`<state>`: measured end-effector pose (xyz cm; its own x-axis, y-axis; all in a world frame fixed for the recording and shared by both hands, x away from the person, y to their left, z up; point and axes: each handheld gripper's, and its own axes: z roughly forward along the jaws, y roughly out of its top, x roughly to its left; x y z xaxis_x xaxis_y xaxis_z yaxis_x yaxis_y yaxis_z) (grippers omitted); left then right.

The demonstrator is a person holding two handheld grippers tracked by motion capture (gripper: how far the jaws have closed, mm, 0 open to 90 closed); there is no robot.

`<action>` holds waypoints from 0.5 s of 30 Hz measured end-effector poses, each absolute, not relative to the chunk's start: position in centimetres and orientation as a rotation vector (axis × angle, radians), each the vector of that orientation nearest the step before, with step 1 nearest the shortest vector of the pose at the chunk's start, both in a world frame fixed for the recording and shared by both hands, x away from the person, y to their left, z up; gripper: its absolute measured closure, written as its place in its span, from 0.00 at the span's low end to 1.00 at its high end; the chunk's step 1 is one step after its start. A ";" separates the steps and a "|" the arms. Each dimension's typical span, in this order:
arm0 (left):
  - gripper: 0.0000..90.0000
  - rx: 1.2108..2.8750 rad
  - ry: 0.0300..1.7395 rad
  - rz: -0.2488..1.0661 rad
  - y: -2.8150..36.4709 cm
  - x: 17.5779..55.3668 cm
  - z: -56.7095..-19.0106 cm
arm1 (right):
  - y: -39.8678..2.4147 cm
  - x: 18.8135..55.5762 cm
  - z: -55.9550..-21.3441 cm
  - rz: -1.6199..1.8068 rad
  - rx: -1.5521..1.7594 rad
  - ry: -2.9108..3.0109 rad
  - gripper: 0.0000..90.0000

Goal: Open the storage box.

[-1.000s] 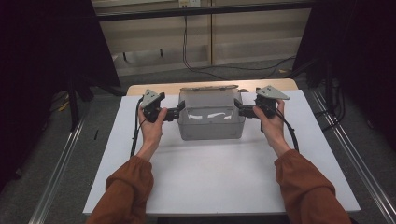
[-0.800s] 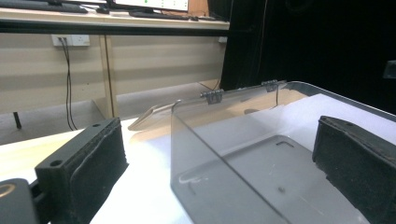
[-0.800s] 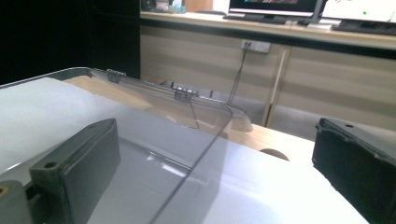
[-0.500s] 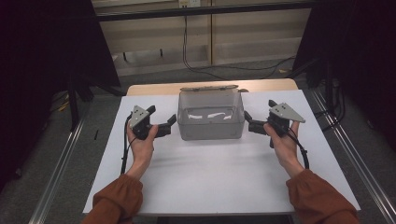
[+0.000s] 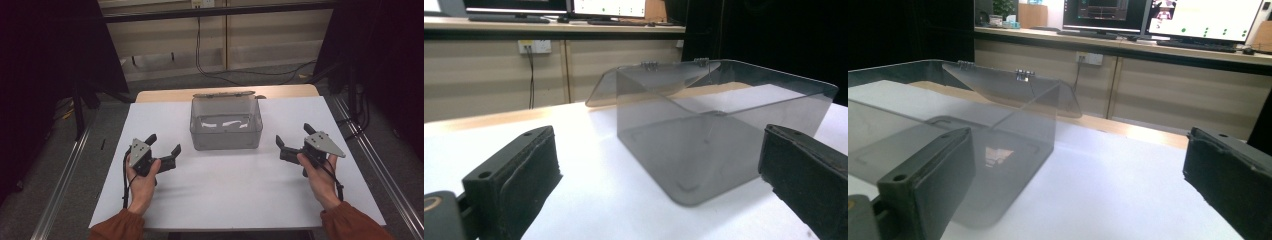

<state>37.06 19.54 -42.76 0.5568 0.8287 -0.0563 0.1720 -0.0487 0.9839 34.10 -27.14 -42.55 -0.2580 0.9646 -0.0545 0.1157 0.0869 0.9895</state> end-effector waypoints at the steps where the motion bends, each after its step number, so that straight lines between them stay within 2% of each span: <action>1: 0.03 1.555 0.883 0.667 19.7 36.6 -42.9 | -27.3 33.7 -42.6 1.278 1.118 1.522 0.00; 15: 0.03 1.532 0.905 0.659 21.4 32.8 -43.2 | -30.1 28.8 -44.0 1.218 1.154 1.454 0.00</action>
